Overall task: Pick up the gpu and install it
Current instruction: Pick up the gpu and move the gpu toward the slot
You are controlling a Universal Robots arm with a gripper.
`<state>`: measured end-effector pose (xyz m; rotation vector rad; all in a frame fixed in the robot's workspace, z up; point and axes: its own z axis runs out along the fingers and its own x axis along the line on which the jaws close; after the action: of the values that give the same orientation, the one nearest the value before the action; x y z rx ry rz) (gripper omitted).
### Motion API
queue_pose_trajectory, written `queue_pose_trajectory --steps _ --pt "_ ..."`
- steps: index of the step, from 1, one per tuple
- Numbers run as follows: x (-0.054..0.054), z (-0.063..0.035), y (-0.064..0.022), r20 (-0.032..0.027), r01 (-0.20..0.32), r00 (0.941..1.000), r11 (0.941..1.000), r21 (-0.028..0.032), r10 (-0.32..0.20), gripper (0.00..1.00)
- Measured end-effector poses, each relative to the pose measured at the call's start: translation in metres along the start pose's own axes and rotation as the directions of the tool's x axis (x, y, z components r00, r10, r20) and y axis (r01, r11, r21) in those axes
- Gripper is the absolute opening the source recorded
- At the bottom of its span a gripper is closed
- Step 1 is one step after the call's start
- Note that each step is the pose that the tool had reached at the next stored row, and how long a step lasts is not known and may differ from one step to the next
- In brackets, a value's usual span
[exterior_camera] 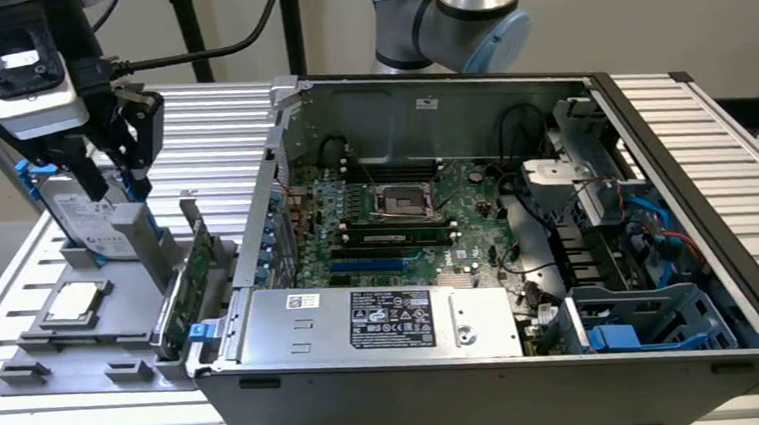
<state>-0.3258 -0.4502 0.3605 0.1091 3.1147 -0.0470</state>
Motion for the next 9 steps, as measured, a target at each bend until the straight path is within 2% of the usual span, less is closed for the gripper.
queue_pose_trajectory --steps 9 --pt "-0.001 0.0167 -0.0081 0.0004 0.0 1.0 1.0 -0.0029 0.0 0.48"
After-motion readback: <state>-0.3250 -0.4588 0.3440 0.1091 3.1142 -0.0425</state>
